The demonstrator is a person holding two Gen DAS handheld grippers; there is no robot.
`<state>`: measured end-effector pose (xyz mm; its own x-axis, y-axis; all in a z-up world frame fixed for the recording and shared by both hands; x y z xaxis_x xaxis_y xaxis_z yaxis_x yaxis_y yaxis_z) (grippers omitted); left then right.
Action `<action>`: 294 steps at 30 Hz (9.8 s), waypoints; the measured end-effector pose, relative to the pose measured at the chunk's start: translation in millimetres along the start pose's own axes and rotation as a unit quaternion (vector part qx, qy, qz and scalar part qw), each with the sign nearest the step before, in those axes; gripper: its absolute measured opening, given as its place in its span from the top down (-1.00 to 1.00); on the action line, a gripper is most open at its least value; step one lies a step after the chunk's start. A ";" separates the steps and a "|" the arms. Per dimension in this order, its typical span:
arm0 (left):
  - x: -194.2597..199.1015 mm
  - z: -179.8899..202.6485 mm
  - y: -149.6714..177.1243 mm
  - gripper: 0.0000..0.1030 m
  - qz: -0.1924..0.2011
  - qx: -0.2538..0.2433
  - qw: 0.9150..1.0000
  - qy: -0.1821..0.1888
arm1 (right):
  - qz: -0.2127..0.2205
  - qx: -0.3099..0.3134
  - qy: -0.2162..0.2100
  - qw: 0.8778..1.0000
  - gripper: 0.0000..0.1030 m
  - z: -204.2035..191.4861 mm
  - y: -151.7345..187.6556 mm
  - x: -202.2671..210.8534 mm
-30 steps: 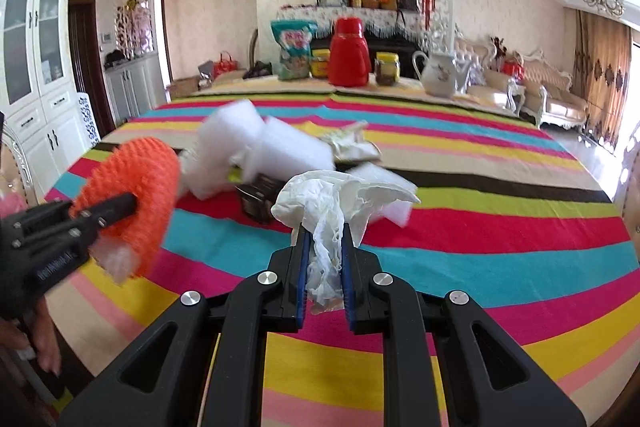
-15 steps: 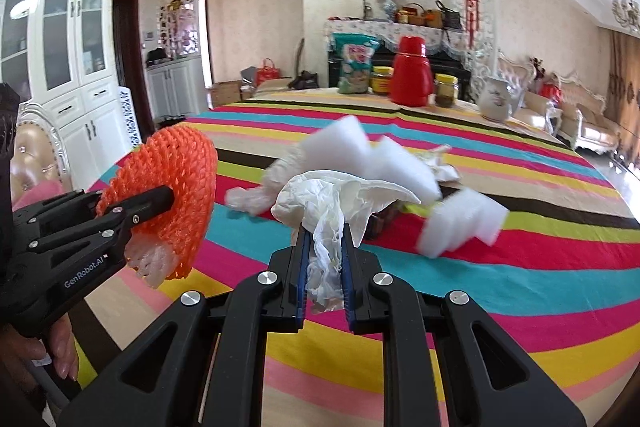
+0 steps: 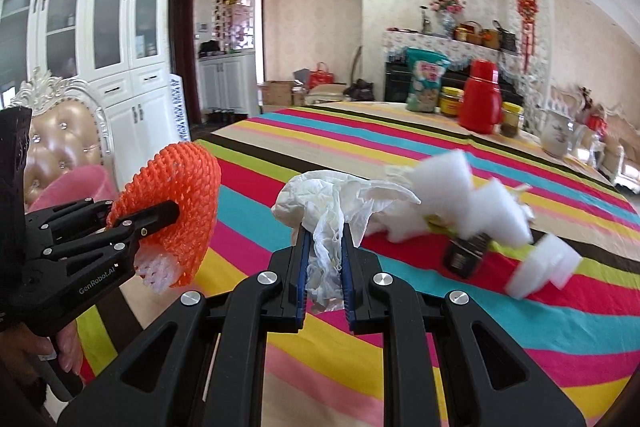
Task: Collect trash
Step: 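Carry the held net and tissue over to the pink bin, then open the right tool over the bin while the left tool releases its net, then move both open tools back over the table, then grasp a white foam block with the right tool while the left tool grasps the black box, then lift the foam block and black box and carry them toward the pink bin, then open the right tool over the bin while the left tool releases the black box, then move both open tools back over the table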
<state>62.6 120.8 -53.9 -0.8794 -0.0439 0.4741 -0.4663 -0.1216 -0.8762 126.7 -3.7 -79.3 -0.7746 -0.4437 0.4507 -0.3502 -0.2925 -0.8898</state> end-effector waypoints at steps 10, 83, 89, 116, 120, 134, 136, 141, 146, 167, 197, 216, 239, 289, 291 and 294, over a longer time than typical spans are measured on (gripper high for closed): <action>57.4 -80.3 11.6 0.59 0.023 0.030 0.997 -0.061 | 0.009 0.048 -0.086 0.995 0.68 -96.9 -18.5 -13.9; -26.7 -3.9 -38.8 -0.91 0.031 0.044 0.998 0.021 | 0.009 -0.053 0.037 0.998 -0.65 108.2 10.8 -19.3; -83.5 62.1 -55.5 -0.91 0.021 0.039 0.998 0.052 | -0.033 -0.133 0.123 0.983 -0.65 212.1 37.9 -34.7; -132.9 118.3 -31.9 -0.91 -0.008 -0.036 0.994 0.099 | -0.119 -0.154 0.186 0.963 0.17 256.3 67.4 -87.3; -134.3 125.7 -28.6 -0.91 -0.018 -0.034 0.993 0.115 | -0.096 -0.142 0.177 0.969 0.20 253.2 60.6 -75.3; -180.8 185.2 -21.5 -0.73 -0.093 -0.052 0.985 0.139 | -0.066 -0.189 0.133 0.971 0.21 260.9 50.8 -48.4; -191.5 194.0 -16.0 -0.57 -0.112 -0.057 0.982 0.144 | -0.061 -0.195 0.130 0.970 0.21 264.0 48.2 -45.8; -215.3 207.8 -9.3 -0.44 -0.148 -0.055 0.976 0.148 | -0.051 -0.200 0.126 0.970 0.20 265.3 43.3 -40.2; -242.9 220.2 1.3 -0.08 -0.201 -0.067 0.966 0.150 | -0.047 -0.202 0.126 0.970 0.20 266.7 42.1 -36.4; -140.5 153.1 3.1 0.28 -0.140 -0.029 0.972 0.187 | -0.045 -0.183 0.100 0.977 0.20 245.8 39.5 -42.5; -92.2 82.1 -12.8 0.27 -0.059 -0.002 0.994 0.089 | 0.004 -0.103 0.074 0.992 0.20 175.2 11.8 -11.6; -68.4 66.3 -25.4 0.26 -0.018 0.016 0.997 0.072 | 0.019 -0.006 0.011 1.000 0.20 96.0 6.8 -11.5; -3.6 -20.4 -13.4 0.26 0.017 0.056 0.998 0.008 | 0.008 0.055 -0.105 0.993 0.20 -31.5 -14.0 -29.6; 183.2 -370.8 102.7 -0.48 0.041 0.207 0.942 -0.260 | -0.022 0.151 -0.392 0.907 -0.26 -368.5 -38.3 -50.9; 177.6 -355.1 95.9 -0.64 0.044 0.197 0.946 -0.255 | -0.018 0.143 -0.375 0.916 -0.26 -341.9 -38.5 -48.5; 166.6 -326.9 80.3 -0.87 0.056 0.174 0.953 -0.243 | -0.013 0.123 -0.343 0.931 -0.30 -293.0 -37.6 -46.4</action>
<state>-152.8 427.8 -73.6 -0.7340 -0.5195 0.4374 -0.2375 -0.4071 -0.8820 21.5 276.2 -87.6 -0.2185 -0.8461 0.4861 -0.1680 -0.4581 -0.8729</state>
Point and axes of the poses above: each gripper's, at about its wrist camera, not at the fingertips, and x roughly against the way its jaws point, z to its right, y to its underside, the point moved 10 cm from there along -x, roughly the way its jaws point, and after that the axes turned 8 degrees about y, right-handed, at the moved point
